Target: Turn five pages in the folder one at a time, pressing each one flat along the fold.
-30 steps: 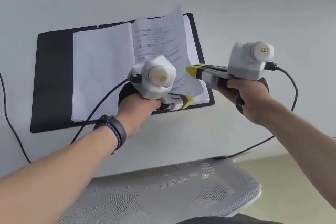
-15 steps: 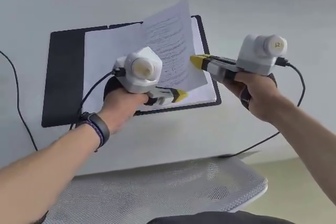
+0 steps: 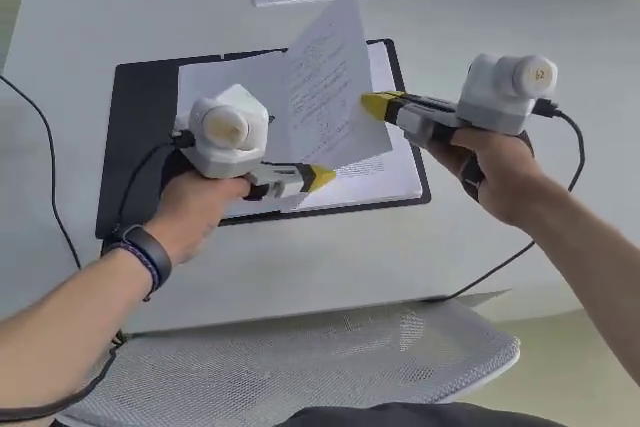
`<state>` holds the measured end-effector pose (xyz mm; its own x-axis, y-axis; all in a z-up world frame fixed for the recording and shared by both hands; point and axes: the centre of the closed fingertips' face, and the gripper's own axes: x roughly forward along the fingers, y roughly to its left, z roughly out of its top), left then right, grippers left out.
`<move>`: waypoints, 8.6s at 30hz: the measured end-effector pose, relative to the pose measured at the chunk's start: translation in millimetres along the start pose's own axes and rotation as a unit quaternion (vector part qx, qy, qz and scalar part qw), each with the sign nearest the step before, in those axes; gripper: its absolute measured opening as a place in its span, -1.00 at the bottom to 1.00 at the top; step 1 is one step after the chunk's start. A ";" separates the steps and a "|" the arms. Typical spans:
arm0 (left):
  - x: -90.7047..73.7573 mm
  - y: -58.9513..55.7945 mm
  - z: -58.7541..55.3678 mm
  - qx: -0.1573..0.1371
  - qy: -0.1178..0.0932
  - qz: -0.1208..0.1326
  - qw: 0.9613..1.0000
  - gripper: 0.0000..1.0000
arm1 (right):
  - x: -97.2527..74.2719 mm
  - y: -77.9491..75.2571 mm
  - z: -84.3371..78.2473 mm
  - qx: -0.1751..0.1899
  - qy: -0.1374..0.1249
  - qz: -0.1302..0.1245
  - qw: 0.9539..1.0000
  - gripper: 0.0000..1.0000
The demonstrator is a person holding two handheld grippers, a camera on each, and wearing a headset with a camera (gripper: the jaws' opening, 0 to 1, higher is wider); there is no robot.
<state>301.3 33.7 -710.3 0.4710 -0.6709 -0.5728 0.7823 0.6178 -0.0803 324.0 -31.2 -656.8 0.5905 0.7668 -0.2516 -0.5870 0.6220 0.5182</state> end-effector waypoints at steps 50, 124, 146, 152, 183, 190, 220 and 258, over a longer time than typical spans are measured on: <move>-128.8 73.3 -51.8 -0.074 -0.036 0.105 0.991 0.58 | 147.7 110.5 -39.1 -0.026 0.104 0.137 0.985 -1.00; -117.5 100.5 -86.3 -0.110 -0.008 0.112 0.988 0.19 | 206.5 80.8 -127.7 0.089 0.207 0.128 0.966 -0.70; -64.7 104.7 -111.8 -0.069 0.046 0.092 0.992 -0.16 | 158.2 53.1 -72.0 0.040 0.155 0.116 0.980 -0.66; -51.1 99.3 -128.6 -0.065 0.066 0.086 0.992 -0.19 | 146.4 45.9 -73.7 0.039 0.152 0.108 0.982 -0.66; -48.2 89.9 -145.6 -0.045 0.088 0.094 0.991 -0.17 | 135.9 -1.6 -73.4 0.019 0.175 0.091 0.980 -0.69; -46.8 90.9 -145.1 -0.047 0.090 0.093 0.991 -0.17 | 147.5 -7.2 -79.5 0.025 0.177 0.100 0.979 -0.73; -46.8 88.9 -144.1 -0.068 0.083 0.089 0.990 -0.14 | 156.6 -31.1 -96.6 0.087 0.169 0.125 0.974 -1.00; -46.9 89.0 -145.1 -0.064 0.085 0.085 0.991 -0.13 | 248.2 -146.7 -5.8 0.246 0.007 -0.020 0.969 -1.00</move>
<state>289.7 179.7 -809.0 0.5071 -0.4809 -0.7152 0.6347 0.7698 -0.0675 553.4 68.9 -800.0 0.5979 0.7480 -0.2882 -0.2268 0.5028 0.8341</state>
